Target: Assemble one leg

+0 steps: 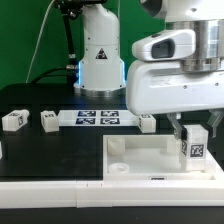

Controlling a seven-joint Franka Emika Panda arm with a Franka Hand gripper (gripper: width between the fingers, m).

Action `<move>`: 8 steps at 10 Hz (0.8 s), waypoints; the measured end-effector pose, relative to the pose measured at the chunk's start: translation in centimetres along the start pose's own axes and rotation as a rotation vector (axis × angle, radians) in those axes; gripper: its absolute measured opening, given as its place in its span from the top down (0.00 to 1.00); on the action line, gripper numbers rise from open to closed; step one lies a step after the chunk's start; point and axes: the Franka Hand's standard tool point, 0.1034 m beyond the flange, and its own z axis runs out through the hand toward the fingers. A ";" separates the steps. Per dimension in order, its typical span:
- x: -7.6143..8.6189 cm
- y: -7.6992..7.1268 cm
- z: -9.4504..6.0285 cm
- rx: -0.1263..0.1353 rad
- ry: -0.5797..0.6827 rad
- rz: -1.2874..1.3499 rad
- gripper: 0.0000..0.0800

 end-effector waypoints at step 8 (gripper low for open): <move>-0.1 0.2 0.1 0.003 -0.005 0.981 0.64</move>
Offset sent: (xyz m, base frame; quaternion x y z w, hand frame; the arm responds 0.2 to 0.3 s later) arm -0.0024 0.0006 -0.0033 -0.0157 -0.0187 0.3508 0.9361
